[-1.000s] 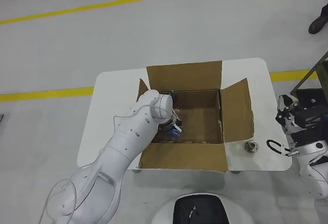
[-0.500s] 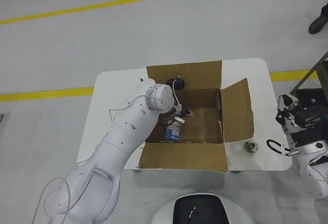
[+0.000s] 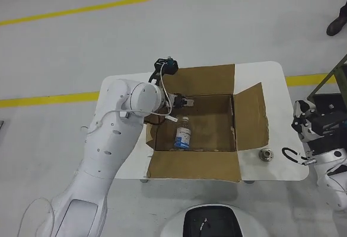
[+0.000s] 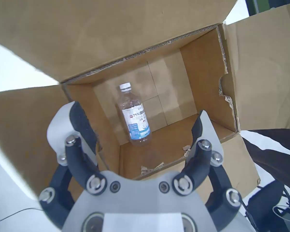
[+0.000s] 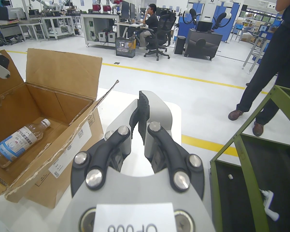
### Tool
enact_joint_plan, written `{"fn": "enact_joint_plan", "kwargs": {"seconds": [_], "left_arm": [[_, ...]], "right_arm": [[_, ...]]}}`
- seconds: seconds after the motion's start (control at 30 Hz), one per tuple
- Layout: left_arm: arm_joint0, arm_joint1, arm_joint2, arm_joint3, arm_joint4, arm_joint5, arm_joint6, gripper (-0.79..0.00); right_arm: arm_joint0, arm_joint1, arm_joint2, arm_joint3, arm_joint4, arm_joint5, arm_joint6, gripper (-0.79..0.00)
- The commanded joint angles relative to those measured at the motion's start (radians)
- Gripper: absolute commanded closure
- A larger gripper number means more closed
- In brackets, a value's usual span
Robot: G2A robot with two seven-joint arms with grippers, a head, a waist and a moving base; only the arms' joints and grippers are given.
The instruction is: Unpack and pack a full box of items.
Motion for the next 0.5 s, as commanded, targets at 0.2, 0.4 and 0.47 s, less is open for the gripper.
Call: {"fn": "enact_joint_plan", "kwargs": {"seconds": [0.2,0.4,0.47], "left_arm": [[0.128,0.069,-0.237,-0.222,0.188,0.006,-0.089,-0.785],[0.199,0.102,-0.356,-0.196,0.309,0.005,-0.156,-0.785],[0.213,0.11,-0.376,-0.16,0.355,0.003,-0.171,-0.785]], "right_arm": [[0.0,0.0,0.0,0.0,0.0,0.0,0.0,0.0],[0.0,0.0,0.0,0.0,0.0,0.0,0.0,0.0],[0.0,0.0,0.0,0.0,0.0,0.0,0.0,0.0]]}}
